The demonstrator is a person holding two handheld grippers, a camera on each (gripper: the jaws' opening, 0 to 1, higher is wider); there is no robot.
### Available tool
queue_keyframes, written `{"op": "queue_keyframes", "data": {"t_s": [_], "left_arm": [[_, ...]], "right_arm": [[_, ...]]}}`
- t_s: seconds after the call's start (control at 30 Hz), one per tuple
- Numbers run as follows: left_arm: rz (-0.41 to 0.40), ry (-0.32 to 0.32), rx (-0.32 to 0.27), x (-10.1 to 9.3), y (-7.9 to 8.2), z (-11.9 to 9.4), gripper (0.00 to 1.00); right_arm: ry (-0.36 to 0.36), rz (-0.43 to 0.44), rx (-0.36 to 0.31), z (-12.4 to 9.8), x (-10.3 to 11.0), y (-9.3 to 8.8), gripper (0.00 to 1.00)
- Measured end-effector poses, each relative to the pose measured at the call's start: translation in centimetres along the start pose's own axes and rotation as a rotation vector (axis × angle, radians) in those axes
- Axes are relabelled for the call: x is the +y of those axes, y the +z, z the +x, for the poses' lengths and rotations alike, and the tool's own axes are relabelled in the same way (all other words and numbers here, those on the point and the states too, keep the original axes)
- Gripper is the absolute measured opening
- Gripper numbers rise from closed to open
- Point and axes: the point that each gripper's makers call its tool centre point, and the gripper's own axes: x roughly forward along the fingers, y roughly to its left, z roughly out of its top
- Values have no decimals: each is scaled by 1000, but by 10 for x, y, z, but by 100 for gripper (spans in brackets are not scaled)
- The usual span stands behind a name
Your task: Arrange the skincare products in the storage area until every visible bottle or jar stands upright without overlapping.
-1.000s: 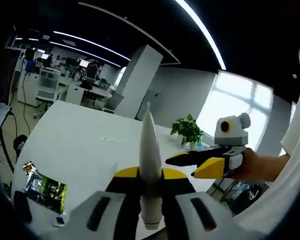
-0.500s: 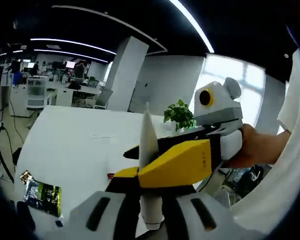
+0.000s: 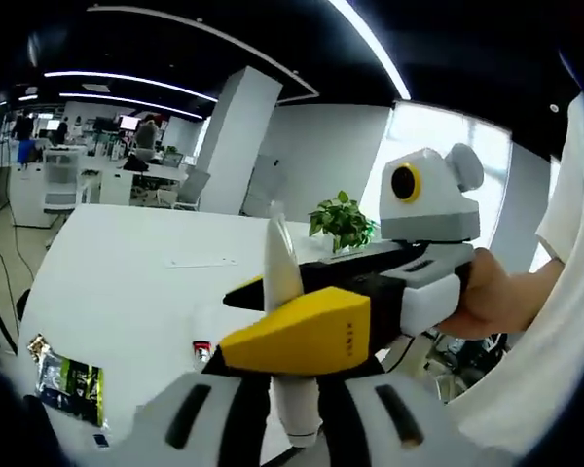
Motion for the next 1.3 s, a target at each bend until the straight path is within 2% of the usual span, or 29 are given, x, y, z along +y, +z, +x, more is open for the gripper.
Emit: {"op": "queue_keyframes", "data": {"t_s": [0.13, 0.33, 0.43, 0.5, 0.57, 0.63, 0.67, 0.73, 0.8, 1.1, 1.3], "left_arm": [[42, 6, -20, -2, 4, 3, 12], [77, 15, -24, -4, 6, 5, 13], [79, 35, -5, -3, 6, 3, 11], [136, 126, -29, 4, 14, -1, 10], [143, 161, -13, 8, 14, -1, 10], [144, 164, 1, 10, 14, 2, 10], [180, 196, 21, 15, 12, 1, 10], [174, 196, 24, 15, 12, 1, 10], [134, 180, 3, 12, 13, 0, 11], [234, 191, -25, 9, 14, 0, 13], [246, 187, -41, 13, 16, -7, 14]], "right_arm": [[-16, -45, -20, -4, -2, 4, 36], [-26, -65, -47, -9, -4, 7, 35], [-16, -44, -39, -7, -3, 7, 37], [-18, -56, -81, -3, 1, 15, 39], [-37, -40, -67, -2, 2, 18, 43], [-101, -84, -55, 1, -5, 16, 43], [-96, -63, -58, 3, -3, 16, 43], [-107, -37, -66, 3, -6, 16, 42], [-141, -81, -64, 1, -9, 18, 38], [-132, -105, -71, -4, -7, 19, 35], [-141, -129, -96, -4, -5, 25, 35]]}}
